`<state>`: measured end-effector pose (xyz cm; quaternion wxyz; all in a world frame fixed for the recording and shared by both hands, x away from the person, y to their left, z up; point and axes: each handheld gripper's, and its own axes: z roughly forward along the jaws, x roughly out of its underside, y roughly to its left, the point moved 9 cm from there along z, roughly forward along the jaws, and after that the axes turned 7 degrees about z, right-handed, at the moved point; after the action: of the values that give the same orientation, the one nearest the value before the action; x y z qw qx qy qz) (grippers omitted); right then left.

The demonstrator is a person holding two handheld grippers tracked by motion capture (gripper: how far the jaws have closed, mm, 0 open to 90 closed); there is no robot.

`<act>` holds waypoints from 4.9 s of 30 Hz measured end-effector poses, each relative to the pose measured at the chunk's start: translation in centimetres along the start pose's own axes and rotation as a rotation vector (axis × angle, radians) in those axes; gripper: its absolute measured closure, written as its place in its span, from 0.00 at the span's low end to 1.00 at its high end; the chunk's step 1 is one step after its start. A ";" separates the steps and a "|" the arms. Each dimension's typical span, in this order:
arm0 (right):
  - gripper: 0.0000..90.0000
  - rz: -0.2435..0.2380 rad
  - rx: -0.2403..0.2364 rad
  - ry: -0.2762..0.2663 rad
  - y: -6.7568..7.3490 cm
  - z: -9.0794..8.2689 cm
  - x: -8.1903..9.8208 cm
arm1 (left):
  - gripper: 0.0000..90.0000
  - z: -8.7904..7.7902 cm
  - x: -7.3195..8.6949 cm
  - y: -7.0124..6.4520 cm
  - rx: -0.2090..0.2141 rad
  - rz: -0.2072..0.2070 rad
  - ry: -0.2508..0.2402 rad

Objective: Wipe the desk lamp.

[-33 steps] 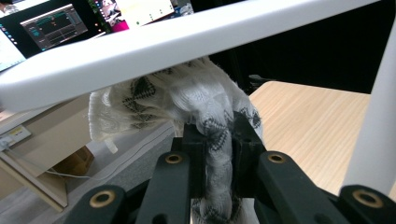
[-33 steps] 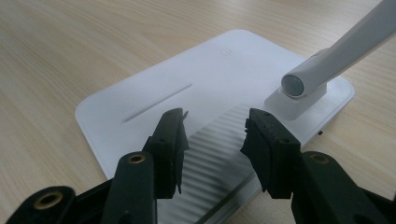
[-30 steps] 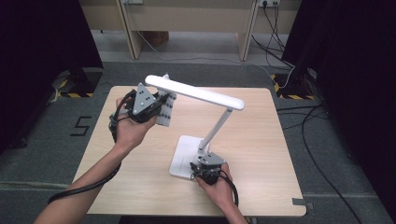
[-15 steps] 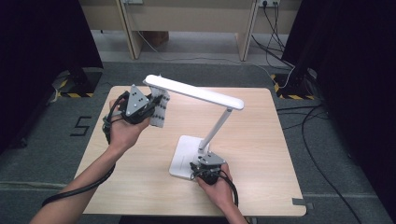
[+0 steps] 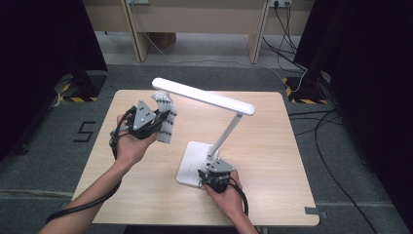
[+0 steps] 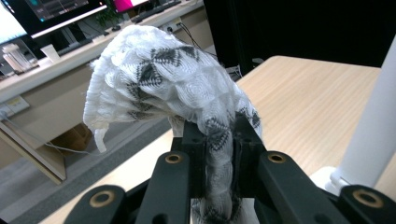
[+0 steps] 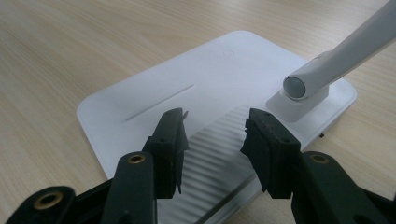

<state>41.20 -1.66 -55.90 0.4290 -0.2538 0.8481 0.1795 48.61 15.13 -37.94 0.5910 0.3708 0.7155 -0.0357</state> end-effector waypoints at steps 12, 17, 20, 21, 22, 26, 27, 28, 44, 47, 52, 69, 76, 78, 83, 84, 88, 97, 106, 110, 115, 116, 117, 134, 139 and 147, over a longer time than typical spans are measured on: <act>0.63 0.000 -0.001 0.001 0.0 0.0 0.0 | 0.88 0.6 3.0 -2.6 0.057 -0.039 0.027; 0.63 0.002 -0.001 0.002 0.0 0.0 0.0 | 0.88 0.8 4.1 -4.0 0.089 -0.056 0.036; 0.63 0.000 -0.001 0.004 0.0 0.0 0.0 | 0.88 0.9 4.4 -4.4 0.099 -0.060 0.039; 0.63 0.001 0.000 0.005 0.1 0.0 0.0 | 0.88 0.9 4.7 -4.8 0.110 -0.061 0.040; 0.63 0.006 -0.002 0.007 0.1 0.0 0.0 | 0.88 0.9 4.7 -4.8 0.110 -0.061 0.040; 0.61 0.004 0.004 0.013 0.0 0.0 -0.1 | 0.88 0.9 5.1 -5.4 0.127 -0.056 0.044; 0.59 -0.001 0.007 0.014 0.0 0.0 -0.1 | 0.88 0.8 5.2 -5.6 0.130 -0.056 0.045; 0.58 0.000 0.004 0.020 0.1 0.0 -0.1 | 0.88 0.8 5.3 -5.7 0.134 -0.055 0.046; 0.54 -0.014 -0.004 -0.145 1.1 -4.0 -5.7 | 0.88 0.7 6.1 -6.7 0.156 -0.045 0.045; 0.54 -0.007 -0.008 -0.175 1.3 -4.6 -6.8 | 0.88 0.7 6.1 -7.1 0.162 -0.045 0.046; 0.53 -0.013 -0.014 -0.195 1.6 -4.7 -8.1 | 0.88 0.7 6.2 -7.6 0.175 -0.030 0.052; 0.59 -0.005 0.012 -0.108 0.3 -3.2 -6.8 | 0.88 1.8 4.8 -7.8 0.185 -0.023 0.035; 0.69 0.004 0.018 0.046 -0.7 -1.8 -1.8 | 0.88 2.6 1.8 -7.7 0.193 -0.011 -0.011; 0.70 0.008 0.018 0.054 -0.7 -1.7 -1.4 | 0.88 2.8 1.3 -7.7 0.194 -0.013 -0.020; 0.74 0.020 0.020 0.046 -0.9 -1.5 -0.8 | 0.88 3.2 -1.0 -8.3 0.201 -0.016 -0.094; 0.75 0.018 0.017 0.046 -1.0 -1.3 -0.7 | 0.88 3.3 -1.6 -8.7 0.203 -0.015 -0.114; 0.78 0.020 0.017 0.051 -1.1 -1.2 -0.5 | 0.88 3.7 -2.2 -9.3 0.211 -0.010 -0.127; 0.81 0.019 0.016 0.058 -1.2 -0.8 0.0 | 0.88 4.2 -4.5 -10.5 0.217 0.009 -0.204; 0.81 0.025 0.016 0.041 -1.3 -0.7 0.0 | 0.87 4.4 -6.0 -11.0 0.225 0.032 -0.262; 0.81 0.024 0.015 0.042 -1.3 -0.7 0.1 | 0.88 4.6 -6.4 -11.3 0.231 0.037 -0.278; 0.81 0.022 0.016 0.038 -1.3 -0.7 0.1 | 0.87 4.8 -6.6 -11.7 0.236 0.039 -0.286; 0.81 0.022 0.016 0.038 -1.3 -0.7 0.1 | 0.87 4.8 -6.6 -11.7 0.237 0.040 -0.288; 0.81 0.021 0.016 0.037 -1.3 -0.7 0.1 | 0.88 4.9 -6.7 -11.7 0.237 0.043 -0.289; 0.82 0.021 0.015 0.039 -1.1 -0.6 0.1 | 0.88 4.6 -8.4 -11.9 0.228 0.038 -0.346; 0.82 0.022 0.014 0.041 -1.1 -0.6 0.1 | 0.87 4.6 -8.7 -12.0 0.228 0.034 -0.352; 0.82 0.019 0.013 0.041 -1.1 -0.6 0.1 | 0.87 4.6 -9.1 -12.2 0.228 0.036 -0.359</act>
<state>41.36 -2.87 -55.72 0.4113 -0.2464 0.8603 0.1729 45.66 -0.36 -36.07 0.6639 0.4357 0.5833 -0.1711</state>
